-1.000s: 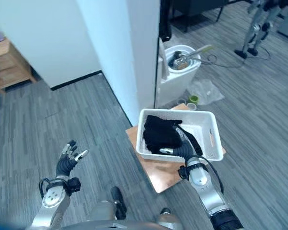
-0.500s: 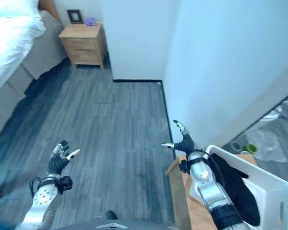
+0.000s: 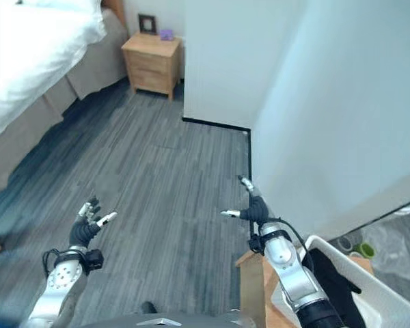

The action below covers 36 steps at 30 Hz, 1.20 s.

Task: Pick up bed clothes into laundry basket.

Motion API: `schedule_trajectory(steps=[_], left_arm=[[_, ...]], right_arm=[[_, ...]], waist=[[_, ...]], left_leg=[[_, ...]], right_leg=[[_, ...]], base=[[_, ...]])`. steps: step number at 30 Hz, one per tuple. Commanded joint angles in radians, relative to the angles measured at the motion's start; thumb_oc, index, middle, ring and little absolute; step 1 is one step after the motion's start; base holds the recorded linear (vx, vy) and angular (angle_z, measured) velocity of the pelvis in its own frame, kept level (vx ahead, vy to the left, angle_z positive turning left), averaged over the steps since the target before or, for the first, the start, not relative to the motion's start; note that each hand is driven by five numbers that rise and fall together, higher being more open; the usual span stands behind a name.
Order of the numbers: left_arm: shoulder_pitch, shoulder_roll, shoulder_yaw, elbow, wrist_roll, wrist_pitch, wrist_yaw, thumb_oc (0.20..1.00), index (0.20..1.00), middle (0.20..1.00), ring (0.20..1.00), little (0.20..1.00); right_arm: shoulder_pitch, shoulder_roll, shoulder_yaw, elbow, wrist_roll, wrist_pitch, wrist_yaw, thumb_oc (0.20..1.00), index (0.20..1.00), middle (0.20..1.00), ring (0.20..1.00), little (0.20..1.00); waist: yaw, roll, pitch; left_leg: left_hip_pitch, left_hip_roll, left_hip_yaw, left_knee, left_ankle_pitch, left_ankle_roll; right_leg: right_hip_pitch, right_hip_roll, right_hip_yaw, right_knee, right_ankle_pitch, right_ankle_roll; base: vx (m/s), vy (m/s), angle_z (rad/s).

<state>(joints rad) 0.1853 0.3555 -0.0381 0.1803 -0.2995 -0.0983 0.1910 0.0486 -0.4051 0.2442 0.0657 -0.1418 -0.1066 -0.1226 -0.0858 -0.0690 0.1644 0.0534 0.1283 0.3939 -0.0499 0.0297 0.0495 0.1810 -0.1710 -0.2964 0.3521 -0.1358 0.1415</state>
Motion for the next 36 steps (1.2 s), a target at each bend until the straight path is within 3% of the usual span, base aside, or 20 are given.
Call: schedule_trajectory(steps=[1,3,5,7,10,13,16,18,22,25,28,29,31,34,36], left_arm=[[0.01,0.034,0.035,-0.064,0.04,-0.044,0.006,1.0,1.0,1.0,1.0,1.0],[0.017,0.024,0.038,-0.058,0.035,-0.041,-0.001,1.0,1.0,1.0,1.0,1.0],[0.014,0.015,0.039,-0.054,0.037,-0.044,0.0,1.0,1.0,1.0,1.0,1.0],[0.036,0.0,0.047,-0.065,0.026,-0.049,-0.004,1.0,1.0,1.0,1.0,1.0],[0.045,-0.013,0.05,-0.064,0.005,-0.056,-0.008,1.0,1.0,1.0,1.0,1.0],[0.025,-0.02,0.054,-0.077,-0.02,-0.077,0.004,1.0,1.0,1.0,1.0,1.0],[0.001,-0.028,0.055,-0.077,-0.039,-0.088,0.016,1.0,1.0,1.0,1.0,1.0],[0.001,-0.029,0.057,-0.067,-0.049,-0.089,0.022,1.0,1.0,1.0,1.0,1.0],[0.005,-0.025,0.063,-0.049,-0.051,-0.086,0.033,1.0,1.0,1.0,1.0,1.0],[-0.008,-0.023,0.064,-0.04,-0.054,-0.085,0.054,1.0,1.0,1.0,1.0,1.0],[-0.011,-0.022,0.064,-0.045,-0.056,-0.082,0.065,1.0,1.0,1.0,1.0,1.0],[-0.012,-0.02,0.065,-0.046,-0.056,-0.081,0.068,1.0,1.0,1.0,1.0,1.0],[-0.001,-0.011,0.064,-0.034,-0.029,-0.064,0.052,1.0,1.0,1.0,1.0,1.0],[-0.006,0.0,0.062,-0.025,-0.01,-0.057,0.049,1.0,1.0,1.0,1.0,1.0],[-0.018,0.016,0.066,-0.026,0.006,-0.059,0.043,1.0,1.0,1.0,1.0,1.0]], right_arm=[[-0.07,0.026,0.005,-0.007,-0.006,-0.046,-0.02,1.0,1.0,1.0,1.0,1.0],[-0.078,0.022,0.014,0.008,-0.001,-0.042,-0.017,1.0,1.0,1.0,1.0,1.0],[-0.08,0.02,0.011,0.017,-0.001,-0.042,-0.02,1.0,1.0,1.0,1.0,1.0],[-0.085,0.01,0.02,0.025,0.003,-0.039,-0.013,1.0,1.0,1.0,1.0,1.0],[-0.099,0.008,0.029,0.026,0.021,-0.041,-0.009,1.0,1.0,1.0,1.0,1.0],[-0.127,-0.003,0.037,0.016,0.036,-0.047,-0.008,1.0,1.0,1.0,1.0,1.0],[-0.155,-0.017,0.051,0.025,0.043,-0.051,-0.016,1.0,1.0,1.0,1.0,1.0],[-0.171,-0.026,0.058,0.024,0.044,-0.047,-0.013,1.0,1.0,1.0,1.0,1.0],[-0.174,-0.015,0.066,0.04,0.059,-0.047,-0.013,1.0,1.0,1.0,1.0,1.0],[-0.158,-0.008,0.046,0.038,0.074,-0.042,-0.019,1.0,1.0,1.0,1.0,1.0],[-0.123,-0.002,0.015,0.035,0.085,-0.041,-0.028,1.0,1.0,1.0,1.0,1.0],[-0.114,0.003,0.008,0.035,0.086,-0.04,-0.03,1.0,1.0,1.0,1.0,1.0],[-0.106,-0.002,0.004,0.039,0.053,-0.038,-0.027,1.0,1.0,1.0,1.0,1.0],[-0.112,0.0,0.008,0.038,0.039,-0.033,-0.029,1.0,1.0,1.0,1.0,1.0],[-0.112,0.012,0.005,0.037,0.03,-0.032,-0.028,1.0,1.0,1.0,1.0,1.0]], waist=[[0.01,-0.04,0.019],[0.024,-0.048,0.01],[0.026,-0.055,0.003],[0.035,-0.06,-0.005],[0.047,-0.055,-0.002],[0.06,-0.057,0.026],[0.066,-0.05,0.054],[0.06,-0.053,0.051],[0.032,-0.046,0.03],[0.006,-0.018,0.017],[-0.015,0.018,0.001],[-0.019,0.027,-0.002],[-0.015,0.045,-0.014],[-0.007,0.043,-0.015],[0.0,0.019,-0.012]], left_leg=[[0.082,-0.011,0.042,-0.037,-0.032,-0.077],[0.089,-0.021,0.041,-0.037,-0.027,-0.082],[0.1,-0.029,0.036,-0.037,-0.048,-0.091],[0.078,-0.015,0.063,-0.037,-0.009,-0.1],[0.058,-0.02,0.058,-0.028,0.005,-0.104],[-0.033,-0.026,0.055,0.1,-0.006,-0.112],[-0.087,0.043,0.097,0.221,-0.034,-0.17],[-0.063,0.098,0.174,0.241,-0.032,-0.17],[-0.003,0.173,0.184,0.245,-0.044,-0.188],[0.048,0.245,0.189,0.199,0.0,-0.215],[0.087,0.288,0.203,0.116,0.064,-0.245],[0.105,0.293,0.22,0.089,0.071,-0.248],[0.114,0.258,0.218,0.012,0.078,-0.248],[0.116,0.219,0.199,-0.018,0.067,-0.237],[0.108,0.173,0.186,-0.022,0.036,-0.212]], right_leg=[[-0.149,0.012,-0.008,-0.005,0.007,-0.024],[-0.087,0.038,-0.033,-0.102,-0.026,-0.064],[-0.054,0.035,-0.031,-0.15,-0.039,-0.051],[-0.013,0.077,-0.015,-0.297,-0.002,-0.065],[0.014,0.086,0.008,-0.381,0.022,-0.065],[0.031,0.085,0.031,-0.435,0.041,-0.071],[0.04,0.065,-0.011,-0.439,0.019,-0.08],[0.025,0.041,-0.059,-0.438,0.04,-0.082],[0.014,0.01,-0.123,-0.433,0.07,-0.074],[-0.003,-0.017,-0.181,-0.429,0.084,-0.061],[-0.009,-0.042,-0.225,-0.427,0.09,-0.047],[-0.015,-0.052,-0.242,-0.422,0.096,-0.043],[-0.017,-0.076,-0.261,-0.402,0.115,-0.028],[-0.026,-0.097,-0.261,-0.378,0.127,-0.015],[-0.033,-0.148,-0.273,-0.34,0.148,0.01]], base=[[-0.02,0.037,0.57],[0.01,-0.042,0.26],[-0.01,-0.087,0.43],[-0.14,-0.141,0.18],[-0.06,-0.079,-0.08],[-0.12,-0.085,-0.09],[-0.11,-0.034,0.18],[-0.12,0.0,0.4],[-0.05,0.069,0.37],[-0.03,0.214,0.5],[-0.01,0.297,0.56],[0.01,0.309,0.63],[0.03,0.36,1.08],[0.03,0.286,0.8],[0.06,0.368,0.48]])
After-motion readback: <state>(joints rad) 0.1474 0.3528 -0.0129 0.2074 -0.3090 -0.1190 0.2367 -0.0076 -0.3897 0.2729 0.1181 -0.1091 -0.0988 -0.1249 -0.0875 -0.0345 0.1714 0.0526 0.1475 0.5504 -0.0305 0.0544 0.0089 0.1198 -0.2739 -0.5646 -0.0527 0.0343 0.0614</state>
